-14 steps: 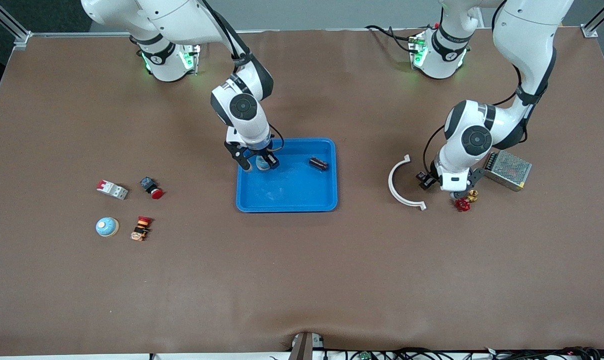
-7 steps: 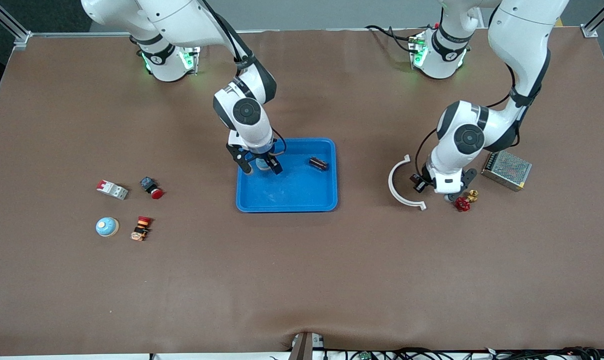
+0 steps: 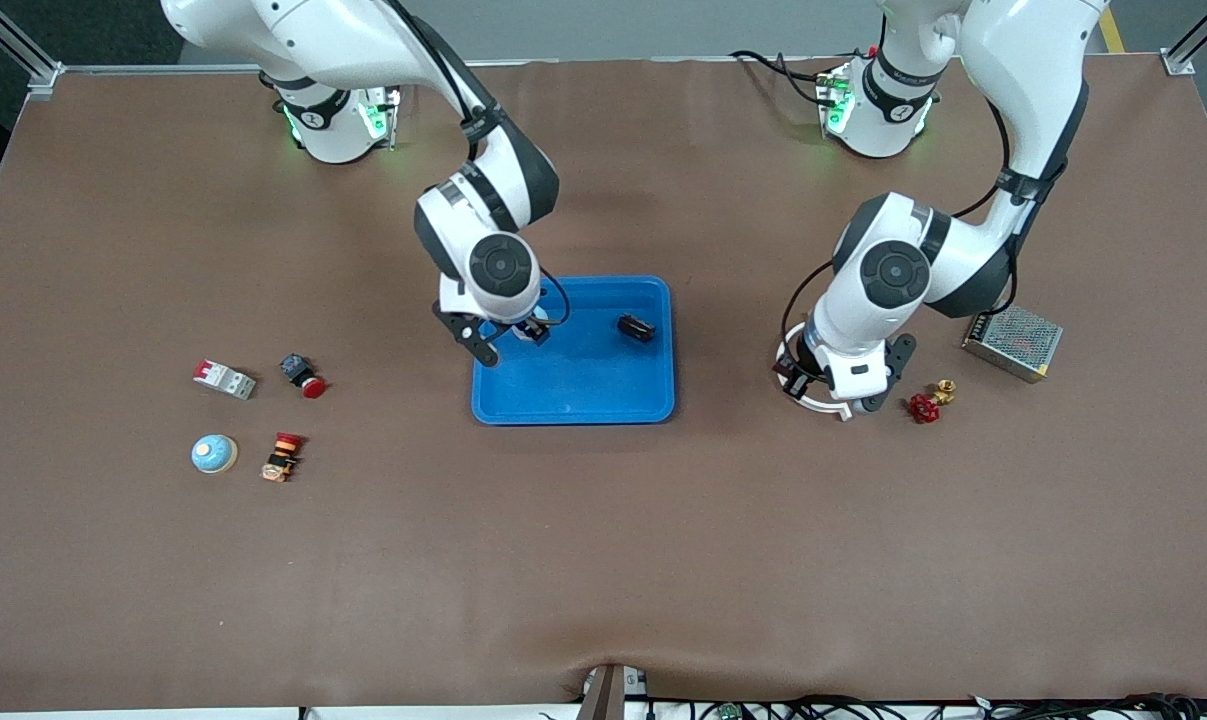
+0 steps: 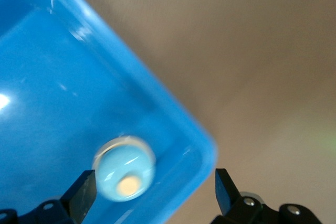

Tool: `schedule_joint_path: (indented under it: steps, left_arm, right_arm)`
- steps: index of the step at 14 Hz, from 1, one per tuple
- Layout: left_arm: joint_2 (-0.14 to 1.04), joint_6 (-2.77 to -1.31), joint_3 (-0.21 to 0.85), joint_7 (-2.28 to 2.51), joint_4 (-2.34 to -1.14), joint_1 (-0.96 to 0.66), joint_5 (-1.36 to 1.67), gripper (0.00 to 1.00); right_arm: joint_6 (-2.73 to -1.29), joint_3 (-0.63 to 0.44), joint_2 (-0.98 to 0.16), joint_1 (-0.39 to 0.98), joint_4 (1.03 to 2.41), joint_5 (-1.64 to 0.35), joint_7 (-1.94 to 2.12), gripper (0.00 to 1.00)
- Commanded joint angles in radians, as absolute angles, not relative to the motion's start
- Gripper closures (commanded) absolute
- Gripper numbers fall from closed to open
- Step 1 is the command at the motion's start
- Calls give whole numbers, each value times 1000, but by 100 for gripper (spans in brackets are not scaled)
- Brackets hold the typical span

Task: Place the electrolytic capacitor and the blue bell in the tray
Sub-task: 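Open the right gripper on the bell while the left gripper carries the capacitor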

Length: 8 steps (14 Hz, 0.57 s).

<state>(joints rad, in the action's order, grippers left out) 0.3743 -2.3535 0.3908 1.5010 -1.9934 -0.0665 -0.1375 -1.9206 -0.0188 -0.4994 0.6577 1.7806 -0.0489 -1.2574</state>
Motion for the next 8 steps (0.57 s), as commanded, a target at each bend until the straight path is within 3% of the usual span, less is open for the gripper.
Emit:
schedule_joint_path:
  steps: [1, 8]
  left_arm:
    - [464, -2335, 405, 1612, -1872, -135, -124, 100]
    - [633, -2329, 399, 1799, -1662, -293, -135, 100]
  right_arm:
    - [-1803, -14, -444, 543, 1761, 50, -969, 0]
    - [-1792, -15, -382, 260, 1763, 155, -530, 0]
